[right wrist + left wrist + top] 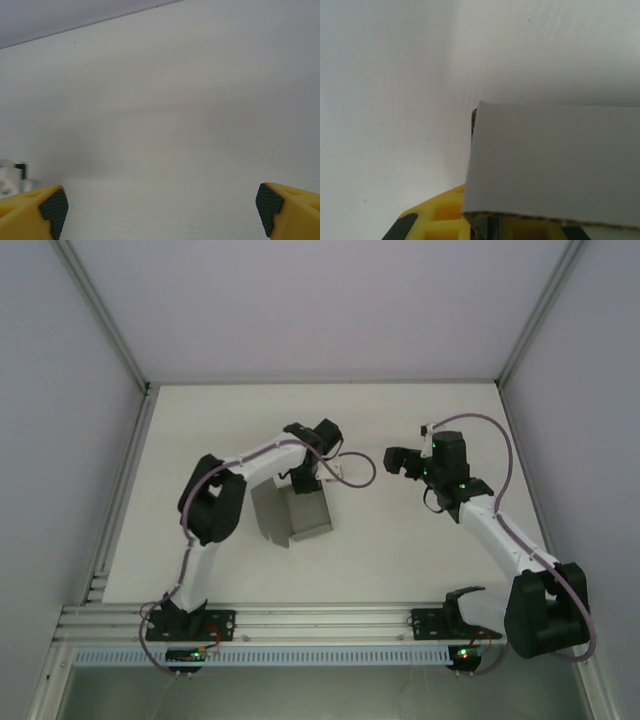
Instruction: Assemble paper box
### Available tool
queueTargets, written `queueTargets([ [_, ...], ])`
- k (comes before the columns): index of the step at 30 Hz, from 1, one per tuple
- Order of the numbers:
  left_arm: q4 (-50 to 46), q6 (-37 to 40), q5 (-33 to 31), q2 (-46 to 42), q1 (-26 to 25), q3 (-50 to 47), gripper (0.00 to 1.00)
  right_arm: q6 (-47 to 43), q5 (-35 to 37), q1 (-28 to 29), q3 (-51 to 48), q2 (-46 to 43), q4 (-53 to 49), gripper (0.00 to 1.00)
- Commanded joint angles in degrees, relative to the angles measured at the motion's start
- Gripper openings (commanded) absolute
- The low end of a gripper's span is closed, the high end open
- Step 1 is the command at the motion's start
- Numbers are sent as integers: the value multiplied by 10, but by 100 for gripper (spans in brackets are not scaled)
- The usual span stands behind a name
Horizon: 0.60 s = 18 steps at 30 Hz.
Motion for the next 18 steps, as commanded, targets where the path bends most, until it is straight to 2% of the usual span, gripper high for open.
queueTargets([
  [1,18,-9,-57,35,-15,24,0,-8,3,-6,-8,-6,3,99],
  [5,55,-3,-69,66,-20,22,0,-8,-5,-8,-11,-4,8,99],
  [6,54,-2,-66,67,-21,18,5,-7,-7,-8,-13,-2,9,99],
  [8,56,3,-54,59,-19,12,23,-8,-8,-10,-11,0,6,99],
  [11,54,8,-32,33,-16,13,41,-12,-15,-13,-9,2,5,99],
  [18,41,38,8,-42,-16,12,62,-20,-44,-14,-14,-3,7,99],
])
